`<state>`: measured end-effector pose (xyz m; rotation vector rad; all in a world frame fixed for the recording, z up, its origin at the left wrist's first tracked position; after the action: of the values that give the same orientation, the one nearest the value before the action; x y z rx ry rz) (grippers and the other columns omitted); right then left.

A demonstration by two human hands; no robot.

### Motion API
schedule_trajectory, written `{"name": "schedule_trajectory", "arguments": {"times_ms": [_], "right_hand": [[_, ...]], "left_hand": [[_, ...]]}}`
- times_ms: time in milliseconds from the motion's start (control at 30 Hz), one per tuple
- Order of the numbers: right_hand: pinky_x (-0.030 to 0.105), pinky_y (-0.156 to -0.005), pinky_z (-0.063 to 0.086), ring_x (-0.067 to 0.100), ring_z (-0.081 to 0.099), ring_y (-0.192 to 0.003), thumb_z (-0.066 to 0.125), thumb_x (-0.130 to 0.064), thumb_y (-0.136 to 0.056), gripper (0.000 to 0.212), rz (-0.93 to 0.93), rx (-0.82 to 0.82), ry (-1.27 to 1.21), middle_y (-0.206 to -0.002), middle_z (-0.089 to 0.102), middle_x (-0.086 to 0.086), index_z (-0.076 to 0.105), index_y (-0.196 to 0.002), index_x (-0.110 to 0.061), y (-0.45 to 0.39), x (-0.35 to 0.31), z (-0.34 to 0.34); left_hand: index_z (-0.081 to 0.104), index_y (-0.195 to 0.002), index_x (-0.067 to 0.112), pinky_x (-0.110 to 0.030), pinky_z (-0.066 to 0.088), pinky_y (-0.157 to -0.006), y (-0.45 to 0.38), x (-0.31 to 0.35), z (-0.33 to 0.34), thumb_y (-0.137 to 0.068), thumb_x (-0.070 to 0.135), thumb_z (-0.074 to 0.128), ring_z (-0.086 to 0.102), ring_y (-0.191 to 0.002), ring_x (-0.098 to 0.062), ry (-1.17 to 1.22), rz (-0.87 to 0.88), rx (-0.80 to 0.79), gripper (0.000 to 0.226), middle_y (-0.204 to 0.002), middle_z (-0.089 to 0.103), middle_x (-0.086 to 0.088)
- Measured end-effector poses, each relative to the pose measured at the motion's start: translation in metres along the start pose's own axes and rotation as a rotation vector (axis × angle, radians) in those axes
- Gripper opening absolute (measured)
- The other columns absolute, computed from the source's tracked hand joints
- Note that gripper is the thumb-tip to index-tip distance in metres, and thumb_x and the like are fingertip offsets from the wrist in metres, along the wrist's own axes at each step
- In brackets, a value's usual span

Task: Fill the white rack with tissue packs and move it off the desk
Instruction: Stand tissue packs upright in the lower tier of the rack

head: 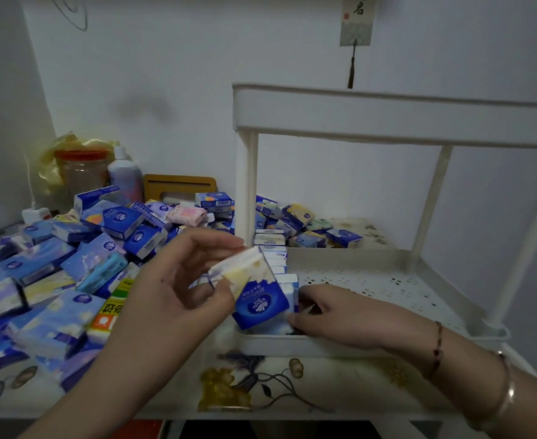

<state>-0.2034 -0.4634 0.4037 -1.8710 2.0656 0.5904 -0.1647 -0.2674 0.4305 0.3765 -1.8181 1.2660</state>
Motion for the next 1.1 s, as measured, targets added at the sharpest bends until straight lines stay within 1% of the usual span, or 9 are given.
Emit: {"name": "schedule_trajectory", "arguments": {"times_ms": [67,133,300,433,533,700,900,1000,1100], "right_hand": [[0.038,-0.083,0.049,0.021,0.061,-0.092,0.05,-0.041,-0.093,0.034,-0.012,0.028,-0.008,-0.104,0.065,0.006,0.059,-0.11,-0.013,-0.003,0.002,0.002],[0.038,-0.087,0.051,0.018,0.062,-0.094,0.054,-0.043,-0.09,0.033,-0.013,0.039,-0.025,-0.105,0.066,0.002,0.062,-0.11,-0.019,-0.003,0.004,0.004],[0.02,-0.068,0.044,0.002,0.055,-0.076,0.06,-0.041,-0.086,0.017,-0.039,0.088,-0.107,-0.087,0.06,-0.012,0.058,-0.098,-0.028,-0.002,0.014,0.004],[0.017,-0.071,0.045,-0.001,0.054,-0.078,0.063,-0.034,-0.085,0.026,-0.049,0.124,-0.165,-0.088,0.06,-0.013,0.054,-0.11,-0.03,-0.001,0.016,0.004],[0.013,-0.062,0.039,-0.003,0.051,-0.071,0.064,-0.031,-0.085,0.026,-0.058,0.129,-0.153,-0.082,0.056,-0.014,0.054,-0.11,-0.029,0.0,0.015,0.004],[0.012,-0.063,0.042,-0.003,0.054,-0.072,0.055,-0.013,-0.088,0.03,-0.027,0.1,-0.233,-0.085,0.059,-0.013,0.055,-0.117,-0.022,-0.002,0.017,0.003],[0.008,-0.057,0.04,-0.013,0.052,-0.061,0.052,-0.006,-0.089,0.03,-0.011,0.073,-0.233,-0.077,0.055,-0.015,0.055,-0.113,-0.023,0.0,0.019,0.002],[0.013,-0.068,0.043,-0.005,0.055,-0.074,0.057,-0.016,-0.086,0.027,-0.02,0.072,-0.232,-0.084,0.056,-0.015,0.054,-0.111,-0.027,0.003,0.015,0.002],[0.019,-0.084,0.047,0.001,0.057,-0.093,0.058,-0.022,-0.086,0.039,-0.008,0.059,-0.199,-0.106,0.058,-0.014,0.049,-0.125,-0.027,0.005,0.014,0.003]], "left_hand": [[0.064,-0.098,0.016,-0.009,0.051,-0.073,0.001,-0.001,0.004,-0.067,0.001,0.054,0.065,-0.099,-0.003,-0.011,0.01,-0.041,0.035,-0.099,0.071,0.007],[0.064,-0.101,0.019,-0.009,0.049,-0.074,0.002,-0.003,0.01,-0.07,0.001,0.054,0.064,-0.102,-0.002,-0.061,0.026,-0.109,0.037,-0.102,0.07,0.009],[0.062,-0.108,0.035,-0.01,0.047,-0.082,0.005,-0.014,0.015,-0.078,0.005,0.052,0.057,-0.107,0.006,-0.41,0.184,-0.218,0.043,-0.11,0.062,0.023],[0.062,-0.114,0.031,-0.003,0.039,-0.086,0.004,-0.014,0.019,-0.077,0.002,0.057,0.052,-0.109,0.01,-0.572,0.307,-0.302,0.047,-0.112,0.058,0.024],[0.06,-0.116,0.033,-0.008,0.041,-0.092,0.003,-0.017,0.022,-0.08,0.01,0.061,0.052,-0.112,0.009,-0.559,0.343,-0.344,0.042,-0.113,0.058,0.023],[0.061,-0.112,0.042,-0.023,0.054,-0.084,-0.004,-0.027,0.02,-0.087,0.007,0.063,0.055,-0.111,0.003,-0.351,0.186,-0.24,0.043,-0.111,0.061,0.024],[0.06,-0.118,0.026,-0.017,0.046,-0.089,-0.004,-0.026,0.024,-0.086,0.006,0.057,0.053,-0.11,0.004,-0.627,0.411,-0.342,0.038,-0.116,0.055,0.018],[0.058,-0.121,0.026,-0.018,0.045,-0.091,-0.002,-0.036,0.021,-0.089,0.008,0.055,0.051,-0.113,0.005,-0.656,0.392,-0.359,0.037,-0.12,0.052,0.018],[0.053,-0.127,0.026,-0.025,0.044,-0.099,0.005,-0.052,0.02,-0.092,0.016,0.045,0.045,-0.127,-0.003,-0.834,0.439,-0.45,0.037,-0.131,0.048,0.013]]}}
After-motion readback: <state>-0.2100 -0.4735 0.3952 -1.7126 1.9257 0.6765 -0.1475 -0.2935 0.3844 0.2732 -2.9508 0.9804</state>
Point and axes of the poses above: each hand's wrist, its own y-axis away from the middle knuckle, its own z-axis out of the palm, x = y × z, the point moved 2 cm from there along -y, towards the middle knuckle
